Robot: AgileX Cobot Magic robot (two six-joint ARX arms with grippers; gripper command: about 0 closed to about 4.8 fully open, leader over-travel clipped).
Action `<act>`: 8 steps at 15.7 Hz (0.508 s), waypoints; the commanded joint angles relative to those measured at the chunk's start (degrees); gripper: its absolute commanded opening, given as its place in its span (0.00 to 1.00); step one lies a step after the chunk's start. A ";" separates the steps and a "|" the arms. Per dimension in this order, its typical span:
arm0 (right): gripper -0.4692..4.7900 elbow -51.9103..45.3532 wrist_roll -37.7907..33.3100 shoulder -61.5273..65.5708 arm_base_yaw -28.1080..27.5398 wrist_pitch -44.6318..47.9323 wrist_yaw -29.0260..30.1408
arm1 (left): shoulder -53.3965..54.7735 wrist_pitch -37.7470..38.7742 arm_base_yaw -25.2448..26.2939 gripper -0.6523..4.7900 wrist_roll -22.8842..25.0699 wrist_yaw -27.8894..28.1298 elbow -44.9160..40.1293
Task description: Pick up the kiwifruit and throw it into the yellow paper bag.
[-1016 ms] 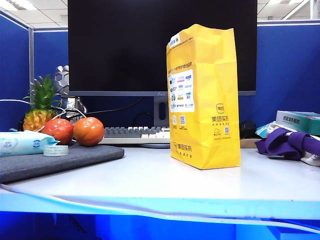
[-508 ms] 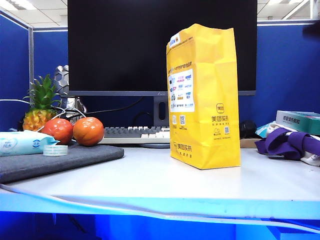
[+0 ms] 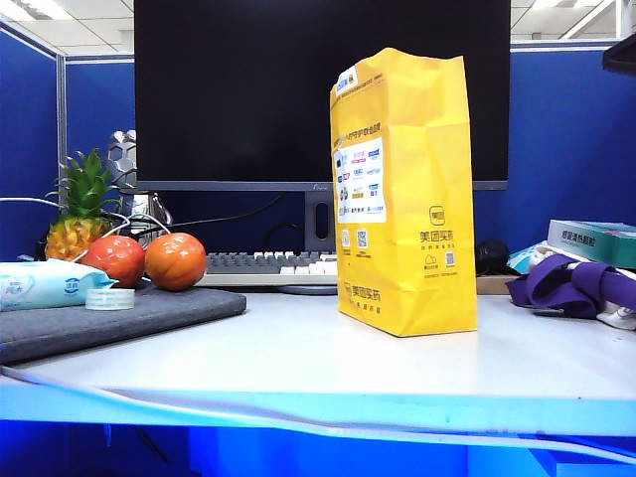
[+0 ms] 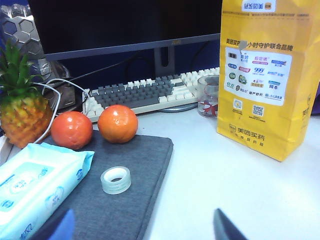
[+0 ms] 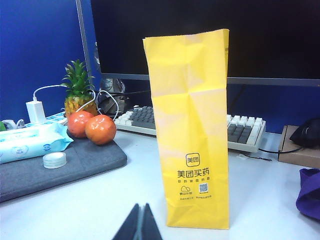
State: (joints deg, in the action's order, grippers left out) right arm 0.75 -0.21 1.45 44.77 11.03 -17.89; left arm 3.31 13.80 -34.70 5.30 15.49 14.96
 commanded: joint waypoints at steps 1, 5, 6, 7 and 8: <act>0.09 0.28 -0.17 -0.04 0.09 0.63 -0.02 | 0.09 -0.57 0.04 0.80 0.04 -0.24 0.20; 0.09 -0.09 -0.17 -1.36 -7.39 -1.51 0.59 | -3.06 -8.46 9.55 0.80 0.04 -2.64 -6.95; 0.09 -0.28 -0.20 -1.36 -11.28 -1.68 0.50 | -3.06 -10.75 13.18 0.80 0.07 -2.78 -8.09; 0.09 -0.68 -0.17 -1.36 -17.75 -1.95 0.72 | -3.06 -14.84 18.23 0.80 0.04 -2.47 -9.84; 0.09 -0.68 -0.17 -1.36 -20.98 -1.84 0.68 | -3.06 -18.38 20.72 0.80 0.07 -2.51 -11.13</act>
State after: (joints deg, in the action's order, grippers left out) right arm 0.60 -0.23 0.14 25.43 8.51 -17.34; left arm 0.32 -0.21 -15.22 5.30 13.10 4.67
